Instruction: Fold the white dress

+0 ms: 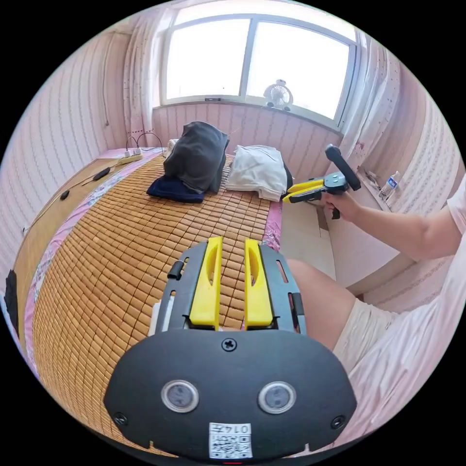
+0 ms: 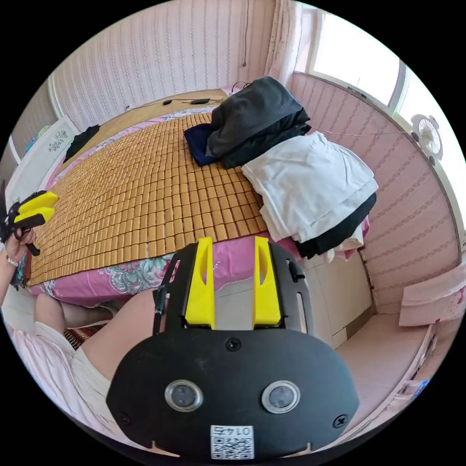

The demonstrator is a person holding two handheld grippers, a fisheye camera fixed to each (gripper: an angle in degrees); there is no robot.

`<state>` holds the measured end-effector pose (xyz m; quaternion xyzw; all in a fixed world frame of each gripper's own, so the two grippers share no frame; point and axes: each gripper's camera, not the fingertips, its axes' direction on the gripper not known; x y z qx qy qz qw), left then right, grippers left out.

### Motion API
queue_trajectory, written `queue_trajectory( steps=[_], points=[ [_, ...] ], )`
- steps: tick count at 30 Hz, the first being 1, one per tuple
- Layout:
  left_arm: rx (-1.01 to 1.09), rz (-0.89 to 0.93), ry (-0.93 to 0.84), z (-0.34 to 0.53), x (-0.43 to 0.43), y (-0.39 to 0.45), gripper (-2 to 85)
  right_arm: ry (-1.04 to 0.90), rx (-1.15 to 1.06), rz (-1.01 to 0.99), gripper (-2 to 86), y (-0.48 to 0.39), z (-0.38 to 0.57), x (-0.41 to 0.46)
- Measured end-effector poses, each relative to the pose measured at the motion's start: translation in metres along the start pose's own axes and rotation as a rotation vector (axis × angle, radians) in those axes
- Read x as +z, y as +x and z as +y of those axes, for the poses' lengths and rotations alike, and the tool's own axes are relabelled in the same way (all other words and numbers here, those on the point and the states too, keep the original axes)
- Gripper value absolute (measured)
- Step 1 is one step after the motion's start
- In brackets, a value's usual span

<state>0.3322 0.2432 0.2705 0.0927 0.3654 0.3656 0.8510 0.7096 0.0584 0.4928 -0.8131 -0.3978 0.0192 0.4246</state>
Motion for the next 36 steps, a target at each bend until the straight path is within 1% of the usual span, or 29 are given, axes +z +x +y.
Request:
queue_trajectory(
  steps=[3,6,10,12,14,15,16,18,21,25,26,28,30,32,34,36],
  points=[
    [0.079,0.027,-0.019,-0.049,0.062,-0.007,7.8,0.012,-0.106,0.059,13.1,-0.002,-0.04,0.035],
    [0.112,0.061,-0.061,-0.091,0.122,-0.017,8.0,-0.02,-0.184,0.064,14.9,-0.005,-0.082,0.081],
    [0.107,0.089,-0.11,-0.128,0.183,-0.031,8.2,-0.099,-0.161,0.113,14.7,0.009,-0.119,0.16],
    [0.138,0.087,-0.124,-0.148,0.217,-0.035,8.2,-0.129,-0.109,0.136,13.5,0.023,-0.123,0.19],
    [0.151,0.097,-0.13,-0.162,0.24,-0.038,8.3,-0.104,-0.079,0.065,11.2,0.041,-0.118,0.203],
    [0.149,0.103,-0.128,-0.171,0.253,-0.041,8.4,-0.078,-0.012,0.061,5.6,0.058,-0.112,0.205],
    [0.146,0.108,-0.127,-0.176,0.259,-0.042,8.5,-0.054,0.023,0.058,2.5,0.072,-0.103,0.203],
    [0.13,0.128,-0.119,-0.193,0.282,-0.047,9.1,0.028,0.027,-0.055,1.5,0.09,-0.083,0.194],
    [0.134,0.163,-0.103,-0.213,0.307,-0.046,10.4,0.08,0.0,-0.094,1.2,0.111,-0.058,0.192],
    [0.173,0.263,-0.052,-0.232,0.318,-0.035,13.5,0.181,0.042,-0.213,1.1,0.149,-0.027,0.187],
    [0.206,0.299,-0.03,-0.236,0.318,-0.028,13.5,0.197,0.057,-0.235,1.1,0.155,-0.023,0.186],
    [0.274,0.315,0.026,-0.239,0.311,-0.015,12.7,0.247,0.099,-0.316,1.0,0.177,-0.007,0.186],
    [0.306,0.271,0.059,-0.244,0.3,-0.002,6.0,0.256,0.105,-0.349,1.0,0.188,0.002,0.189],
    [0.317,0.269,0.081,-0.245,0.285,0.002,1.1,0.263,0.117,-0.371,1.0,0.198,0.012,0.191],
    [0.314,0.271,0.097,-0.243,0.262,0.005,-0.1,0.321,0.135,-0.412,0.9,0.209,0.031,0.182],
    [0.313,0.276,0.165,-0.231,0.214,0.007,-0.7,0.382,0.142,-0.466,0.8,0.216,0.049,0.168]
  ],
)
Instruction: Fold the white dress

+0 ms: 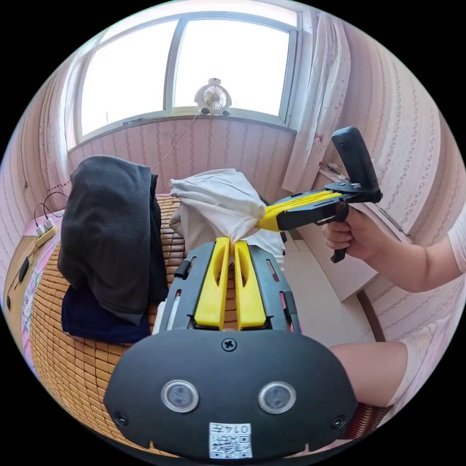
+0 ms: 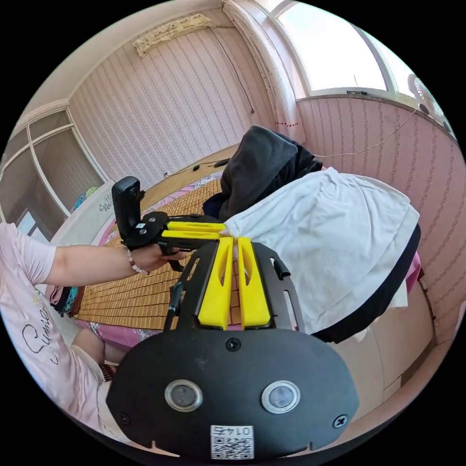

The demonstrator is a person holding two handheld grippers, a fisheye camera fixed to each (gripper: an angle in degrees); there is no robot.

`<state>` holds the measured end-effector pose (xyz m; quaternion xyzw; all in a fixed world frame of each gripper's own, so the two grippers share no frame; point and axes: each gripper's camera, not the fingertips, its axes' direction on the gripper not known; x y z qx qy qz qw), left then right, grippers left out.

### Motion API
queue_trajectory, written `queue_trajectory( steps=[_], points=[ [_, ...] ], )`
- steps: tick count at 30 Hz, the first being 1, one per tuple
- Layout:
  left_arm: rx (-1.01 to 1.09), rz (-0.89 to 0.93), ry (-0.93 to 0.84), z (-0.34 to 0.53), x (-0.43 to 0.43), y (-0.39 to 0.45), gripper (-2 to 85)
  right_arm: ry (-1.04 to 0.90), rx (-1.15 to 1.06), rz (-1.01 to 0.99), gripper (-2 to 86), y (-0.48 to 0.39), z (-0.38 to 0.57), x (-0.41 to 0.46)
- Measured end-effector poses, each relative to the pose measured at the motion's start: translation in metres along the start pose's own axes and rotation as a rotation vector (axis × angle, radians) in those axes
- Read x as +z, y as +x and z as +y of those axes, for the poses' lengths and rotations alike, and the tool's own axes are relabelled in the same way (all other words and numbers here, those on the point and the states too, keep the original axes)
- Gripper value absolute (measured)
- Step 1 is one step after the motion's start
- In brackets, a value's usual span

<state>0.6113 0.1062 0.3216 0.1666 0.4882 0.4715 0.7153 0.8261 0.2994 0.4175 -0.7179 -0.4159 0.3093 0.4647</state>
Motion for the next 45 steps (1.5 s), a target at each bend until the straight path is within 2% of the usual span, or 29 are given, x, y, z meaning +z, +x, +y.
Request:
queue_trajectory(
  steps=[4,7,13,16,18,23,30,35,40,45],
  points=[
    [0.068,-0.006,0.069,0.011,-0.084,0.042,-0.9,0.094,-0.011,-0.221,0.6,-0.011,0.025,-0.043],
    [0.037,-0.055,0.058,0.034,-0.152,0.076,-1.0,0.072,-0.004,-0.338,0.4,-0.024,0.045,-0.051],
    [-0.284,-0.217,-0.005,0.119,-0.288,0.128,-1.0,0.021,0.091,-0.485,0.2,-0.039,0.089,-0.051],
    [-0.463,-0.333,0.065,0.165,-0.372,0.155,-1.0,0.027,0.129,-0.568,0.2,-0.043,0.098,-0.054],
    [-0.607,-0.475,0.119,0.197,-0.443,0.177,-1.0,0.043,0.145,-0.591,0.2,-0.044,0.095,-0.056],
    [-0.792,-0.701,0.279,0.242,-0.58,0.227,-1.0,0.073,0.111,-0.636,0.2,-0.061,0.054,-0.057],
    [-0.651,-0.905,0.547,0.249,-0.715,0.345,-1.0,0.193,-0.04,-0.728,0.1,-0.124,-0.001,-0.081],
    [-0.527,-1.048,0.642,0.232,-0.781,0.414,-1.0,0.238,-0.217,-0.736,0.0,-0.174,-0.037,-0.117],
    [-0.34,-1.18,0.764,0.205,-0.848,0.481,-1.0,0.431,-0.397,-0.863,0.0,-0.224,-0.083,-0.194],
    [-0.218,-1.25,0.832,0.177,-0.918,0.519,-1.0,0.583,-0.575,-0.871,0.0,-0.273,-0.121,-0.272]
  ],
)
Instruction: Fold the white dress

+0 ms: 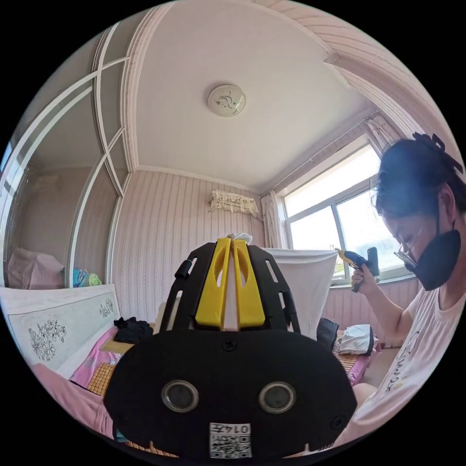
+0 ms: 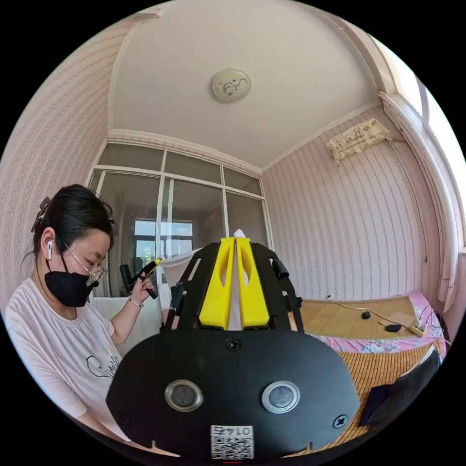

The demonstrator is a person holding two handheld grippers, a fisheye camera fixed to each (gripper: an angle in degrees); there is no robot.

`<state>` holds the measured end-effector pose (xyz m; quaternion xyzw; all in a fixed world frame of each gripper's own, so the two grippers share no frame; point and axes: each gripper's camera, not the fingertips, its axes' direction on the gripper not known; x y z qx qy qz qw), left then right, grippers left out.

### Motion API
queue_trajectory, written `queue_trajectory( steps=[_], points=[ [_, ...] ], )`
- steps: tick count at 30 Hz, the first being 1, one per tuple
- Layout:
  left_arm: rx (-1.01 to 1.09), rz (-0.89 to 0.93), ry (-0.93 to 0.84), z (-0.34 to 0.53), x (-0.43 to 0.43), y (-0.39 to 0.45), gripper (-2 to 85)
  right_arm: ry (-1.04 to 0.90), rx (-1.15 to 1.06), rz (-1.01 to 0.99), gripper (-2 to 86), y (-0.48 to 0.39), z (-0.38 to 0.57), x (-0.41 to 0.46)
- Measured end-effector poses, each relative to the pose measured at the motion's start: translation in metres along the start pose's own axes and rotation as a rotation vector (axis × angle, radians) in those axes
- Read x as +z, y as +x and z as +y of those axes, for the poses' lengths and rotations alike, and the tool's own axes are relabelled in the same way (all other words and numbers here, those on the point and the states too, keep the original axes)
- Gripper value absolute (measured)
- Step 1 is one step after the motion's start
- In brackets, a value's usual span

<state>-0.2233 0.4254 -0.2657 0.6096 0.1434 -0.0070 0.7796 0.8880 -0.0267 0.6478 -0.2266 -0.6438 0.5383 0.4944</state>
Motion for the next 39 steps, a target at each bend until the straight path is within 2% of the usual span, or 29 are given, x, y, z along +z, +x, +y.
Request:
queue_trajectory(
  steps=[4,5,7,9,10,13,14,16,19,21,23,26,29,32,34,36,39],
  points=[
    [-0.045,-0.02,-0.091,-0.015,0.026,-0.035,-1.0,-0.103,-0.036,0.087,-0.1,0.011,-0.035,0.044],
    [-0.083,-0.025,-0.163,-0.01,0.044,-0.05,-1.0,-0.133,-0.022,0.103,-0.1,0.018,-0.035,0.055],
    [-0.152,-0.036,-0.294,0.007,0.079,-0.076,-1.0,-0.298,0.053,0.192,-0.1,0.06,-0.02,0.103],
    [-0.233,-0.057,-0.502,0.046,0.132,-0.109,-1.0,-0.458,0.127,0.286,0.0,0.101,0.007,0.144],
    [-0.251,-0.06,-0.541,0.057,0.144,-0.116,-1.0,-0.561,0.201,0.339,0.0,0.131,0.03,0.169],
    [-0.308,-0.084,-0.667,0.095,0.193,-0.14,-1.0,-0.67,0.368,0.397,0.0,0.187,0.069,0.209],
    [-0.287,-0.098,-0.679,0.094,0.207,-0.145,-1.0,-0.659,0.384,0.404,0.0,0.194,0.068,0.213],
    [-0.24,-0.107,-0.631,0.078,0.221,-0.149,-1.0,-0.506,0.406,0.407,0.0,0.209,0.036,0.221],
    [-0.199,-0.112,-0.463,0.037,0.225,-0.155,-1.0,-0.277,0.336,0.311,0.0,0.204,-0.025,0.225],
    [-0.154,-0.07,-0.392,0.019,0.221,-0.155,-1.0,-0.213,0.263,0.274,0.0,0.194,-0.051,0.226],
    [-0.112,-0.058,-0.409,0.024,0.217,-0.155,-1.0,-0.206,0.185,0.254,0.0,0.183,-0.061,0.225],
    [-0.133,-0.014,-0.473,0.067,0.205,-0.161,-1.0,-0.293,0.12,0.288,0.0,0.171,-0.037,0.221],
    [-0.24,0.051,-0.631,0.14,0.191,-0.17,-1.0,-0.426,0.166,0.33,0.0,0.167,0.025,0.209],
    [-0.347,0.053,-0.828,0.234,0.173,-0.167,-1.0,-0.628,0.294,0.38,0.0,0.171,0.111,0.205],
    [-0.393,0.031,-0.968,0.29,0.165,-0.163,-1.0,-0.79,0.476,0.424,0.0,0.181,0.182,0.208],
    [-0.517,-0.011,-1.087,0.356,0.151,-0.162,-1.0,-0.85,0.634,0.415,0.0,0.187,0.223,0.21],
    [-0.61,-0.054,-1.184,0.414,0.139,-0.164,-1.0,-0.917,0.773,0.505,0.1,0.191,0.266,0.209]
  ],
)
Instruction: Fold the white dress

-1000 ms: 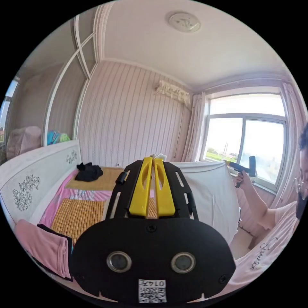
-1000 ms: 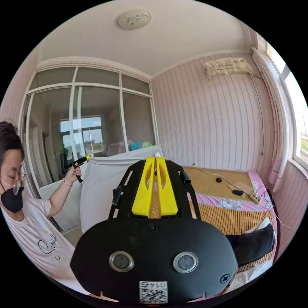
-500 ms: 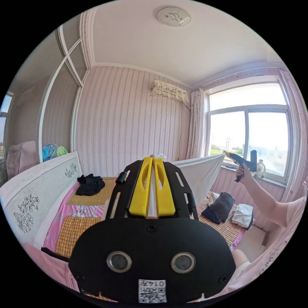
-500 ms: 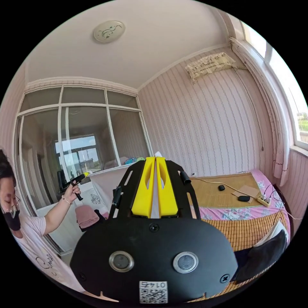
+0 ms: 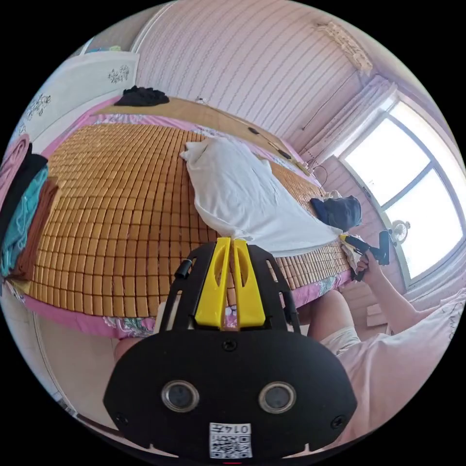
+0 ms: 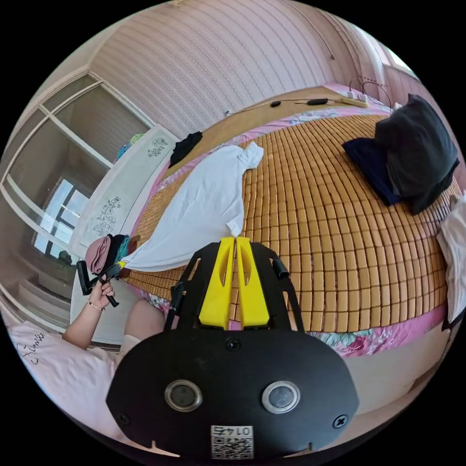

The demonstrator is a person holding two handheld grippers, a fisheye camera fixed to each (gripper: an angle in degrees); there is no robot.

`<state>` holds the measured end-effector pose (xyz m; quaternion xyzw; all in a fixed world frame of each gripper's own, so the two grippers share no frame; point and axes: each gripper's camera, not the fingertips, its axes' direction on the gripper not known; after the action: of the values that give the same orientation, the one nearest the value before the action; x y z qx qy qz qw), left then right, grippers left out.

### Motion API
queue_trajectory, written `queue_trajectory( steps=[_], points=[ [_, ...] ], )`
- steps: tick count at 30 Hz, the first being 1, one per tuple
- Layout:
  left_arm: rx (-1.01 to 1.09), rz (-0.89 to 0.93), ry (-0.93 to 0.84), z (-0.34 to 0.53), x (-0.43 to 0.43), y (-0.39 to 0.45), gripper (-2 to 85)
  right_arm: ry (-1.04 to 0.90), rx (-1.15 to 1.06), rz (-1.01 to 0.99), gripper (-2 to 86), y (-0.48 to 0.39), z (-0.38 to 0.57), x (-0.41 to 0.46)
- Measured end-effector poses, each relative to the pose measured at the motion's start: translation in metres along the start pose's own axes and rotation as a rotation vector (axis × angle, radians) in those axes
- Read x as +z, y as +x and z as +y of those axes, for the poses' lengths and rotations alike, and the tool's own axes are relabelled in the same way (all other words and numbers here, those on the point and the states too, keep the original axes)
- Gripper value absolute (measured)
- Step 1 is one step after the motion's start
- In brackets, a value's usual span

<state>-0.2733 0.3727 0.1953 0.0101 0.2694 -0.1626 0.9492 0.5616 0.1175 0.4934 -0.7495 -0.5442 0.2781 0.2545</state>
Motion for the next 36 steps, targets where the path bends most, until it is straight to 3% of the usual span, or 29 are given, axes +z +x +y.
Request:
queue_trajectory(
  steps=[6,12,16,20,27,31,36],
  points=[
    [-0.043,0.002,-0.229,0.01,0.048,-0.029,-1.0,-0.192,0.048,0.084,0.1,-0.002,0.002,0.026],
    [-0.065,0.032,-0.323,0.009,0.053,-0.036,-1.0,-0.329,0.016,0.121,0.2,-0.022,-0.002,0.021],
    [-0.05,-0.052,-0.382,0.013,0.055,-0.04,-0.9,-0.424,-0.036,0.225,0.4,-0.043,-0.013,0.02],
    [-0.063,-0.131,-0.405,0.016,0.059,-0.048,-0.2,-0.412,-0.038,0.315,1.7,-0.061,-0.031,0.018],
    [-0.031,-0.169,-0.442,-0.013,0.114,-0.04,6.6,-0.43,-0.042,0.299,10.7,-0.101,-0.072,0.05],
    [-0.027,-0.209,-0.574,-0.025,0.156,-0.045,5.5,-0.469,-0.016,0.363,7.5,-0.117,-0.094,0.055],
    [0.009,-0.204,-0.607,-0.03,0.163,-0.051,-0.6,-0.453,-0.026,0.353,0.5,-0.125,-0.098,0.027]
  ],
)
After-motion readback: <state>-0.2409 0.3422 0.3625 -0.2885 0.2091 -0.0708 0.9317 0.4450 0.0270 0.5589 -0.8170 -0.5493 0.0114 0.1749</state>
